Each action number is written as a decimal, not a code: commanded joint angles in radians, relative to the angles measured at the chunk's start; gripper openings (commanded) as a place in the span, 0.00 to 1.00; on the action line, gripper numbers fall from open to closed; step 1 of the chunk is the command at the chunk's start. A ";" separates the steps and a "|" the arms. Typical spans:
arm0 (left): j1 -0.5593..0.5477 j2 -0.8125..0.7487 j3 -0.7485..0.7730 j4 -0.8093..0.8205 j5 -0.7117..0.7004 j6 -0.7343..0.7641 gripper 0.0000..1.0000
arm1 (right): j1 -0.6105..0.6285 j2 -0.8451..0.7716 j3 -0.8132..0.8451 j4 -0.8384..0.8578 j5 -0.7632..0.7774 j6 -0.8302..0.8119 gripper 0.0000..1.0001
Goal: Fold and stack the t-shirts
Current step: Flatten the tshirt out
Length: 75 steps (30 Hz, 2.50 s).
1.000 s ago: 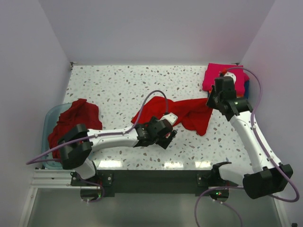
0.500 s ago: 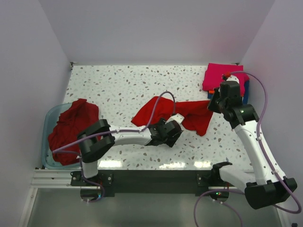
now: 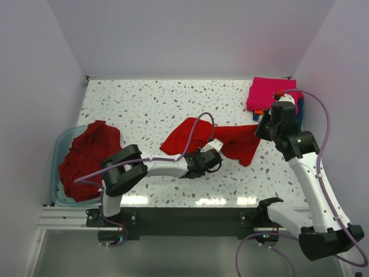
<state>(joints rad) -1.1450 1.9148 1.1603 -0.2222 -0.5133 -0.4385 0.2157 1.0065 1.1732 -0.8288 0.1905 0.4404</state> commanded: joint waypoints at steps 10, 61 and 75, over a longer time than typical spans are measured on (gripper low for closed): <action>0.002 -0.337 -0.262 -0.051 -0.181 -0.100 0.00 | -0.007 -0.020 0.071 -0.061 0.062 -0.043 0.00; -0.122 -0.404 -0.303 -0.416 -0.248 -0.631 0.59 | -0.013 -0.068 -0.127 0.000 0.032 -0.031 0.00; -0.122 -0.322 -0.294 -0.482 -0.315 -0.669 0.35 | -0.013 -0.074 -0.113 -0.020 0.044 -0.035 0.00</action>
<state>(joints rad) -1.2598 1.6066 0.8398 -0.6666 -0.7517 -1.0687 0.2081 0.9524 1.0428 -0.8604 0.2337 0.4152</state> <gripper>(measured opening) 0.379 0.015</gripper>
